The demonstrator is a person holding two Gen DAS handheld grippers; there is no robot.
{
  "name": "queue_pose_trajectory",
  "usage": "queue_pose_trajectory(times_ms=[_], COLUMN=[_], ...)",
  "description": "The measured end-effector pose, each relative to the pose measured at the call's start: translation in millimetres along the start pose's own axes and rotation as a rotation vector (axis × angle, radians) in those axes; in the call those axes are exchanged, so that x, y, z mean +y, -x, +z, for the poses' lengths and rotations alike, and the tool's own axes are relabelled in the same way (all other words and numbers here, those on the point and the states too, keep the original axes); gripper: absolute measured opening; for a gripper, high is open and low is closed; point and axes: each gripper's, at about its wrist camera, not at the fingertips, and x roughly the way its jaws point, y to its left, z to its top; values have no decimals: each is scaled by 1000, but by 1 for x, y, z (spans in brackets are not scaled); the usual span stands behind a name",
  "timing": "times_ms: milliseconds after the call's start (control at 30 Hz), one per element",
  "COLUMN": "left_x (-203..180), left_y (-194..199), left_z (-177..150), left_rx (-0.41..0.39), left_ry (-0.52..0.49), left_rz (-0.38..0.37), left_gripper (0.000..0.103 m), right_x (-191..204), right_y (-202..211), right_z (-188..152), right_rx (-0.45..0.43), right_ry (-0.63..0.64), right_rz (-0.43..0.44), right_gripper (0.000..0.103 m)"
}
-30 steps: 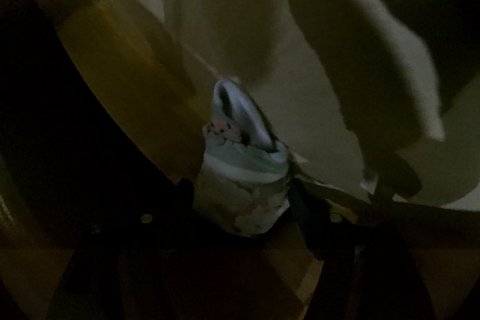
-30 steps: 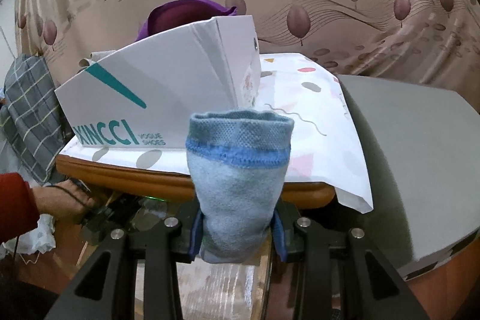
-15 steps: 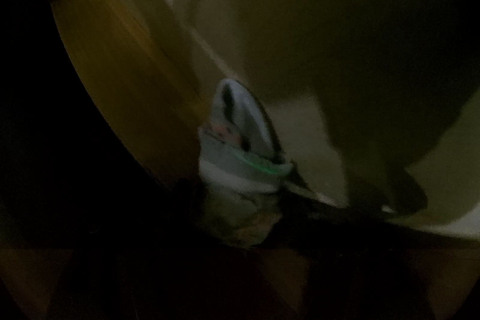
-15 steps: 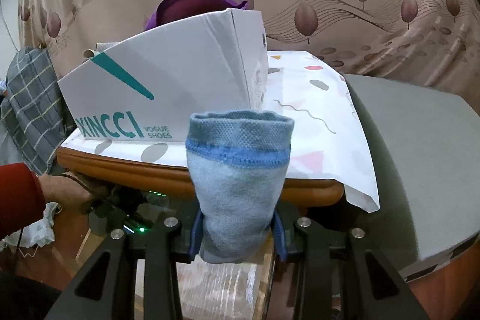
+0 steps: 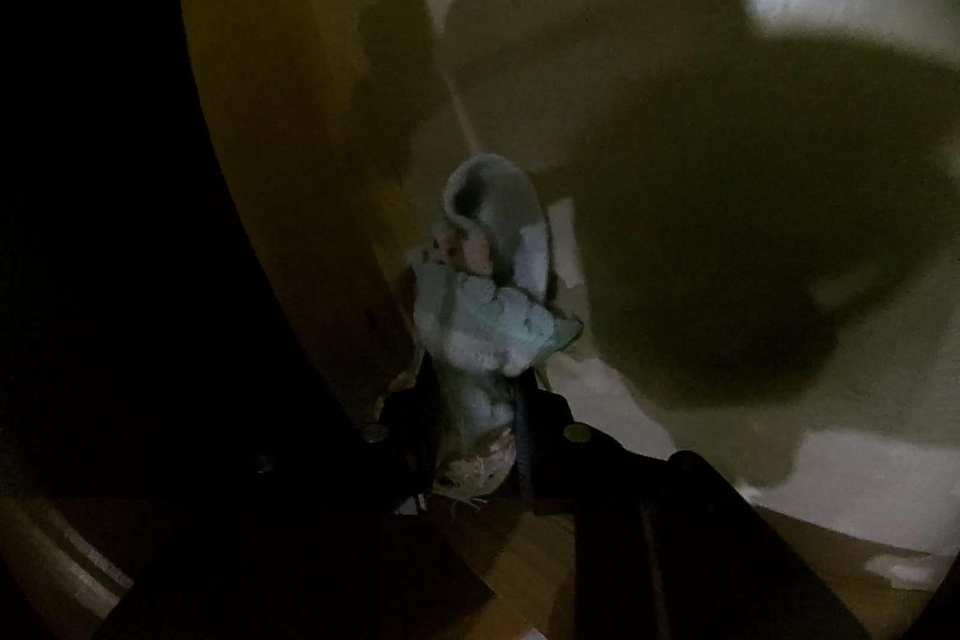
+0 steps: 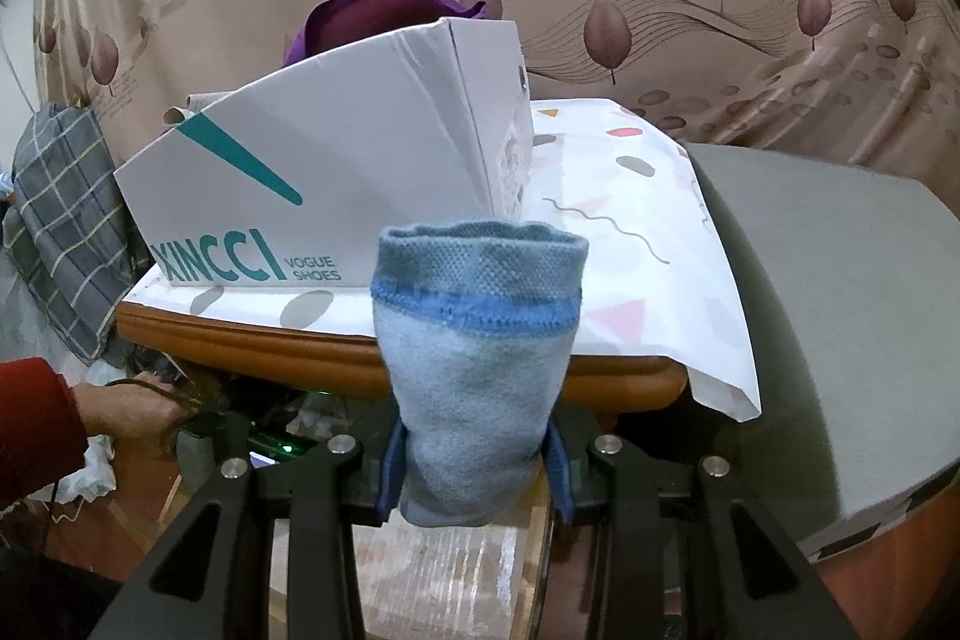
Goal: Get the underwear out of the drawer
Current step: 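Grasp the white floral sock in the drawer with the left while the right holds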
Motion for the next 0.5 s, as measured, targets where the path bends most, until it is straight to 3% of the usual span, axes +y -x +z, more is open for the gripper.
queue_pose_trajectory(times_ms=[167, 300, 500], left_x=[17, 64, 99], left_y=[19, 44, 56], left_z=[0, -36, -52], left_rx=[-8, -3, 3], left_ry=[115, 234, 430], left_rz=[-106, -190, -306], left_gripper=[19, 19, 19], right_x=[0, -4, -8], right_y=[1, 3, 4], right_z=[-1, -2, -1], right_rx=[0, 3, 2], right_ry=[-1, -9, -22], right_rz=[-7, -18, -30], right_gripper=[38, 38, 38])
